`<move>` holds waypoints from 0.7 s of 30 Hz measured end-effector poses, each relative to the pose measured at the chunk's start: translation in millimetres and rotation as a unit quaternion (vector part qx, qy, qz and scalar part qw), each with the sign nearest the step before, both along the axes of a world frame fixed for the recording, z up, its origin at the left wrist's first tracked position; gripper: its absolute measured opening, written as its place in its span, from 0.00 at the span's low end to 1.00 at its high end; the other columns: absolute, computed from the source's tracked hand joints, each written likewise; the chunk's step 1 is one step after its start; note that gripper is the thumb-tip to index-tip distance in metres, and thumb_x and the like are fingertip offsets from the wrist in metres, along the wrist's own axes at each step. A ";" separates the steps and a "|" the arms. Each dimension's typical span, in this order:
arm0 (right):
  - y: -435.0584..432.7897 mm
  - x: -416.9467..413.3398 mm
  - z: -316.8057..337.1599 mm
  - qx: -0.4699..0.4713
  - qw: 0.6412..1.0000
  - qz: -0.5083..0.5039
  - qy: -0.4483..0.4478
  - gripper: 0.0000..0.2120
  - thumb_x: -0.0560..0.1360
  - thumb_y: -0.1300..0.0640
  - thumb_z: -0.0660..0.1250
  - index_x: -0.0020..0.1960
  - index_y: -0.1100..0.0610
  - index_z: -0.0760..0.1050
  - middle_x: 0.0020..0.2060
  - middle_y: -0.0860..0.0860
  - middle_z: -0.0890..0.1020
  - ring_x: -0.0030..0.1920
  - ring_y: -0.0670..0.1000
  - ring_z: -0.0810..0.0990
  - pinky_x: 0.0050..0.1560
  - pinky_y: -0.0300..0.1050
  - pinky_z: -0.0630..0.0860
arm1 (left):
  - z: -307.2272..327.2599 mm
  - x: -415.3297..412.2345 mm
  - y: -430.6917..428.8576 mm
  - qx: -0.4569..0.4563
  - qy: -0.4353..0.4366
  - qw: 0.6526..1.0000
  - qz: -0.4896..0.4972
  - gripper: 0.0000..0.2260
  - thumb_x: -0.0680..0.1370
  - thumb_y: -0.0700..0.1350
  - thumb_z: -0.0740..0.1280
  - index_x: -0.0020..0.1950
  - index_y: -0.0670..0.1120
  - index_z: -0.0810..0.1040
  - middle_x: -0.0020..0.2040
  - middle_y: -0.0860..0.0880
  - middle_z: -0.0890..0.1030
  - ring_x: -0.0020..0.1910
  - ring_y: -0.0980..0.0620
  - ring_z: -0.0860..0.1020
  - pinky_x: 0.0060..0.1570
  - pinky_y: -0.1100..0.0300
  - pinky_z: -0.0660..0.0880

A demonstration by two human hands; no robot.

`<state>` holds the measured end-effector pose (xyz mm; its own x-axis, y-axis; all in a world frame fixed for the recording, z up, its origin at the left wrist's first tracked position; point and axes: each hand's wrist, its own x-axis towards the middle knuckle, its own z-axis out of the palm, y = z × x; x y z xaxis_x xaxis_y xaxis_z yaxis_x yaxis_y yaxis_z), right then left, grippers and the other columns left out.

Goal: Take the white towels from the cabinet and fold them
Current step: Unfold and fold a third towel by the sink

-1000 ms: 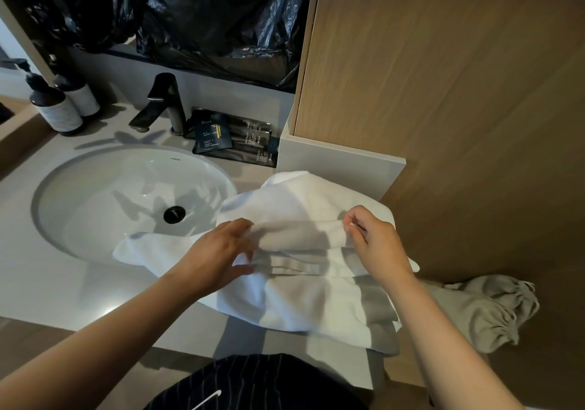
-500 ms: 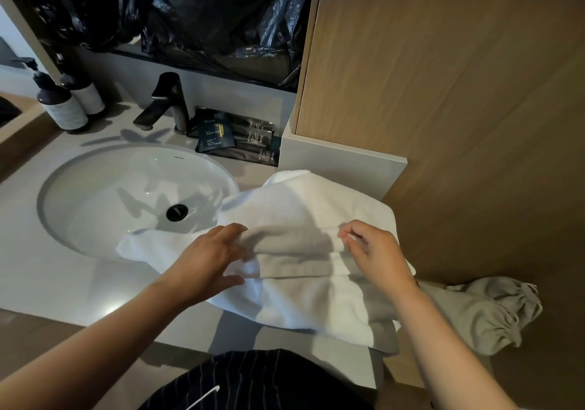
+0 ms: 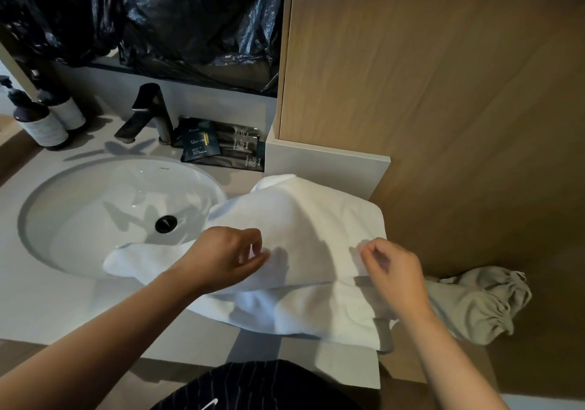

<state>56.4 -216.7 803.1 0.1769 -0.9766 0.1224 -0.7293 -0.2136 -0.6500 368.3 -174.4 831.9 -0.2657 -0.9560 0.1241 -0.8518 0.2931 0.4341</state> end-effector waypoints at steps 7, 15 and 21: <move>-18.6 -18.1 -16.2 0.149 0.973 -0.153 -0.085 0.02 0.79 0.49 0.65 0.49 0.46 0.76 0.49 0.47 0.81 0.45 0.42 0.78 0.36 0.28 0.72 | 7.1 -50.5 -44.9 -0.051 0.014 0.996 -0.073 0.06 0.74 0.47 0.71 0.47 0.46 0.82 0.44 0.50 0.82 0.42 0.48 0.78 0.44 0.57 0.75; -30.3 -29.6 -20.6 0.344 0.915 -0.188 -0.098 0.19 0.70 0.44 0.75 0.49 0.56 0.73 0.45 0.51 0.81 0.45 0.51 0.79 0.35 0.40 0.69 | -7.0 -105.8 -117.3 0.041 -0.102 0.990 -0.089 0.27 0.77 0.59 0.64 0.72 0.47 0.68 0.73 0.45 0.67 0.71 0.44 0.65 0.71 0.54 0.58; -32.2 -35.4 -12.5 0.377 0.875 -0.238 -0.192 0.19 0.65 0.53 0.81 0.51 0.63 0.82 0.37 0.54 0.85 0.28 0.46 0.80 0.22 0.31 0.68 | -16.7 -144.3 -171.6 0.123 -0.208 0.968 -0.071 0.28 0.78 0.63 0.57 0.71 0.46 0.65 0.69 0.43 0.71 0.67 0.41 0.70 0.66 0.47 0.66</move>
<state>21.0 -249.0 790.5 -0.1841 -0.7579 -0.6259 -0.3171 0.6485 -0.6920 224.0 -346.0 815.1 -0.3749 -0.8933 -0.2480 -0.9265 0.3518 0.1334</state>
